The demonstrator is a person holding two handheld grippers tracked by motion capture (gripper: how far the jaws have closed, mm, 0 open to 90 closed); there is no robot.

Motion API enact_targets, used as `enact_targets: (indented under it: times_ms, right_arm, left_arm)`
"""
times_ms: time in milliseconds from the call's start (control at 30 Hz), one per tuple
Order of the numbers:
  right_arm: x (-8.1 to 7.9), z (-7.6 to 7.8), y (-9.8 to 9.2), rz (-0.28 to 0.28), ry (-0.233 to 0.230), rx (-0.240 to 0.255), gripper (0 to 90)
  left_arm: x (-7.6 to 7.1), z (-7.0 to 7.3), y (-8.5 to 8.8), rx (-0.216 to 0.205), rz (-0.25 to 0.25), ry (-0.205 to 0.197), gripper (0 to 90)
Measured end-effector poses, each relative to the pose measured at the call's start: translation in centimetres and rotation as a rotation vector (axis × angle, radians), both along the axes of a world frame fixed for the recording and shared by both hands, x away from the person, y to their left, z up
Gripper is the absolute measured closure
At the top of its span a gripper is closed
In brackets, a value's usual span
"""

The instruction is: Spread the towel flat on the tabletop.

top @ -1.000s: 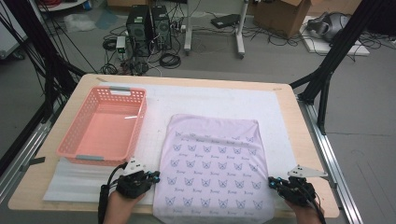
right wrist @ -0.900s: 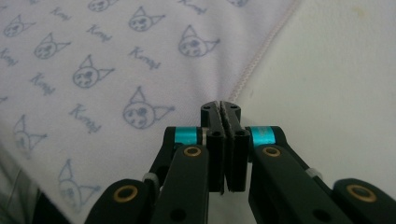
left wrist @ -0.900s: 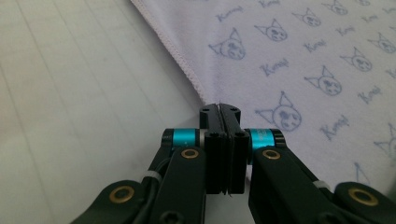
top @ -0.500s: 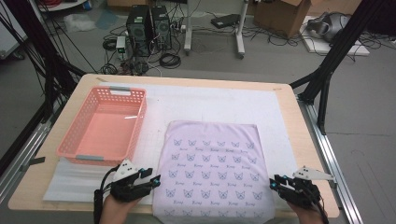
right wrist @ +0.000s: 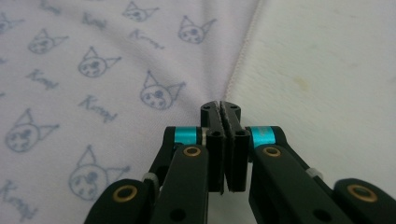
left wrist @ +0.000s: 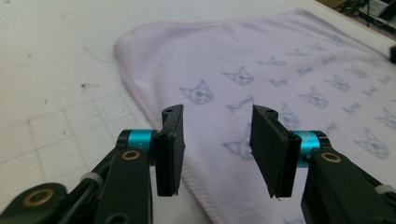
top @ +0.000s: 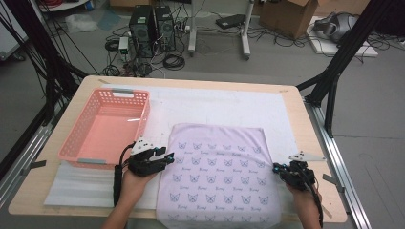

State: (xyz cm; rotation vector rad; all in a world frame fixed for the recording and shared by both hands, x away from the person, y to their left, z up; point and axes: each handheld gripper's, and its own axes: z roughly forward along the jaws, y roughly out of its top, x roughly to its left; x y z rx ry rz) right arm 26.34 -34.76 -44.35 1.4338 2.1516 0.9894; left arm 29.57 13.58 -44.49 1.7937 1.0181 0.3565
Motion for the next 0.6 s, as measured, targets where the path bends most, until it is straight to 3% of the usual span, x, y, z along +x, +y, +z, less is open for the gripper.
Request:
enact_targets:
  times_ms: [100, 167, 333, 433, 467, 567, 600]
  right_arm:
    - [-0.5, 0.0, -0.5, -0.011, -0.005, 0.005, 85.0]
    - [-0.6, -0.1, -0.5, -0.004, -0.019, 0.010, 65.9]
    - [-0.9, 0.0, -0.7, 0.006, -0.045, 0.043, 62.3]
    - [-1.1, 0.3, -0.7, 0.012, -0.055, 0.059, 61.8]
    - [-1.1, 0.3, -0.7, 0.014, -0.059, 0.062, 61.7]
    - [-1.1, 0.3, -0.6, 0.025, -0.061, 0.067, 61.0]
    - [-1.1, 0.3, -0.5, 0.029, -0.057, 0.068, 60.8]
  left_arm:
    - [0.5, -0.2, 0.0, 0.017, 0.020, 0.013, 56.4]
    - [1.0, -0.2, -0.1, 0.032, 0.038, 0.029, 59.0]
    - [2.5, 0.2, -1.0, 0.071, 0.075, 0.042, 66.4]
    - [3.4, -0.3, -1.4, 0.070, 0.102, 0.044, 71.1]
    - [3.7, -0.7, -1.7, 0.084, 0.105, 0.069, 72.0]
    - [3.9, -0.7, -2.3, 0.149, 0.112, 0.089, 75.2]
    - [3.8, -0.7, -2.6, 0.189, 0.109, 0.066, 76.5]
